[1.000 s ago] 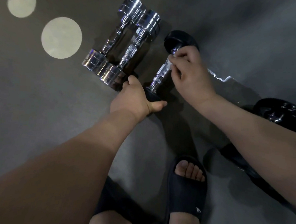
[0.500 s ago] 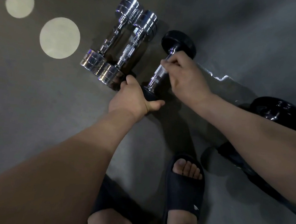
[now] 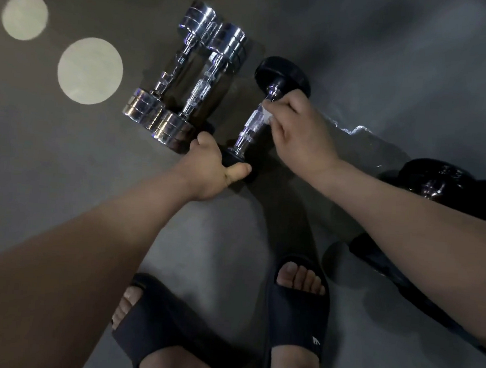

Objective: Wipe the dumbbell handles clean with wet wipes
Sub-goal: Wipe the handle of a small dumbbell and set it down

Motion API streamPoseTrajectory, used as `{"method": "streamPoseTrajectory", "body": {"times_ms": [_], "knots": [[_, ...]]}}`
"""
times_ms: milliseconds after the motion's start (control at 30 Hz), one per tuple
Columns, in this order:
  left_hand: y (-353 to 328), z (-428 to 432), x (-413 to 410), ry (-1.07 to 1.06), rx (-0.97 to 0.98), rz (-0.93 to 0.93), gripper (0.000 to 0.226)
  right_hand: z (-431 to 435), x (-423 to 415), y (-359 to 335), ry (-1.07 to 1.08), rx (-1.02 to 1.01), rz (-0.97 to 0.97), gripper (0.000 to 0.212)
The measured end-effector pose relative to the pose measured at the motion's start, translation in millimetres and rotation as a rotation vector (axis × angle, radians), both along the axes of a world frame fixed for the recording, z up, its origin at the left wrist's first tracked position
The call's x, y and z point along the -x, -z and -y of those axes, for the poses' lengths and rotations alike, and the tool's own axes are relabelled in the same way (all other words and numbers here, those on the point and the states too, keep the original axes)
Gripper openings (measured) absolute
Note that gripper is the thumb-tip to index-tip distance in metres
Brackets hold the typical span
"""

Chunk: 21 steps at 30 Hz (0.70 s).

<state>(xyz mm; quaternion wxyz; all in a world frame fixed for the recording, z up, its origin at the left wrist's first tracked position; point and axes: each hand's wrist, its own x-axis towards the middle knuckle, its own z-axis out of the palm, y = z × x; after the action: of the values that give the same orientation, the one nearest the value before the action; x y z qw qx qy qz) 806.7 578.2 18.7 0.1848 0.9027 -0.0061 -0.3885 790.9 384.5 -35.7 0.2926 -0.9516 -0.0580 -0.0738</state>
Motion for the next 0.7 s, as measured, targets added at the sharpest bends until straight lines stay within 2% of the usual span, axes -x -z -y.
{"method": "streamPoseTrajectory", "body": {"times_ms": [100, 167, 300, 500, 700], "knots": [[-4, -6, -12, -0.04, -0.052, -0.076, 0.111, 1, 5, -3, 0.017, -0.066, -0.046, 0.026], [-5, -6, -16, -0.053, -0.062, -0.113, 0.125, -1, 10, -3, -0.017, -0.073, -0.008, 0.018], [-5, 1, -15, 0.04, -0.132, -0.143, 0.141, 0, 9, -3, 0.072, -0.048, 0.017, 0.027], [3, 8, -6, -0.032, -0.091, -0.131, 0.124, -5, 7, -7, 0.181, -0.038, -0.056, 0.024], [4, 18, 8, -0.091, -0.04, -0.04, 0.116, 1, -6, -2, 0.306, 0.051, 0.03, 0.03]]}}
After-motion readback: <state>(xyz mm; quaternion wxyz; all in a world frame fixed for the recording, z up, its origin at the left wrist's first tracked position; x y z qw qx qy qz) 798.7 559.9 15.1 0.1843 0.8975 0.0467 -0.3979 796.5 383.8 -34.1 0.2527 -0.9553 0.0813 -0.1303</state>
